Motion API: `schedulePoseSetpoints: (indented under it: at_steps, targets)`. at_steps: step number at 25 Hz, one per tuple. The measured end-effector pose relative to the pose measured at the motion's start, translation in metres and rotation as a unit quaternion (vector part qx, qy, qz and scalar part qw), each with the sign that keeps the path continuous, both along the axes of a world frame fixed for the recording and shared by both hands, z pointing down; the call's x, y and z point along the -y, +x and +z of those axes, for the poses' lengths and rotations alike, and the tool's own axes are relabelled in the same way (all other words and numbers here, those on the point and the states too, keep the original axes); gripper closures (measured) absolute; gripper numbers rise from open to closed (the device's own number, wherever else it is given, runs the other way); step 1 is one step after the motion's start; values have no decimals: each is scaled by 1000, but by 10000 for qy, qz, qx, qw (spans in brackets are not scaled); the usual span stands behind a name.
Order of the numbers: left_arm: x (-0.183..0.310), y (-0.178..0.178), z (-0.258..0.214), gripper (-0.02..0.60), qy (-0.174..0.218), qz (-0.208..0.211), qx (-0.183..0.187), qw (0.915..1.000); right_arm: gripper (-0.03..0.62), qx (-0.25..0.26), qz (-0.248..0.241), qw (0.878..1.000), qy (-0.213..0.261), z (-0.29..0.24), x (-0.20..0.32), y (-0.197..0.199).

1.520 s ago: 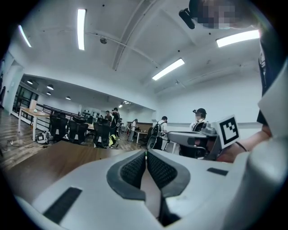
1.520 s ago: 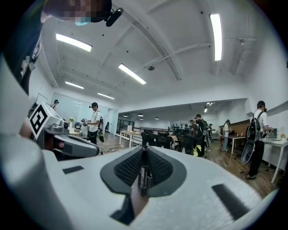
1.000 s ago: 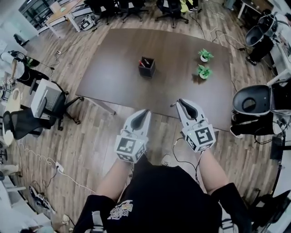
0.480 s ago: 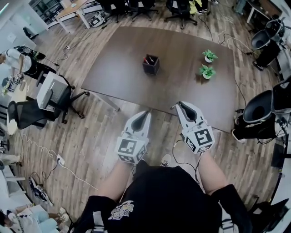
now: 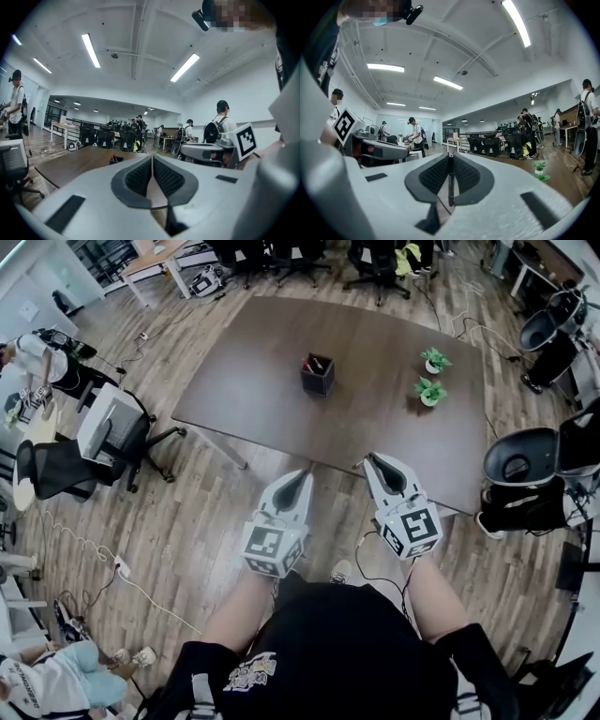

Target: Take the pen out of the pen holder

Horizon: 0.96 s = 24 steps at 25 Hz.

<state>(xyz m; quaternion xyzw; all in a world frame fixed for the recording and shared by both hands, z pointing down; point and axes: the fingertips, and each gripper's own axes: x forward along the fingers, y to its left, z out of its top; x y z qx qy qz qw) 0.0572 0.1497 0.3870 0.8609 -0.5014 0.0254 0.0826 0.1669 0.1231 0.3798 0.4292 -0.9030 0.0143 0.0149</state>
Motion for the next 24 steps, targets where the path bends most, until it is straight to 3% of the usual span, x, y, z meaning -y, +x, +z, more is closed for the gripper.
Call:
schedulePoseSetpoints:
  at_steps: [24]
  targets:
    - [-13,-17,-7,569,47,-36,29,10000,560,51,-61,10000,56,-10,-10,-18]
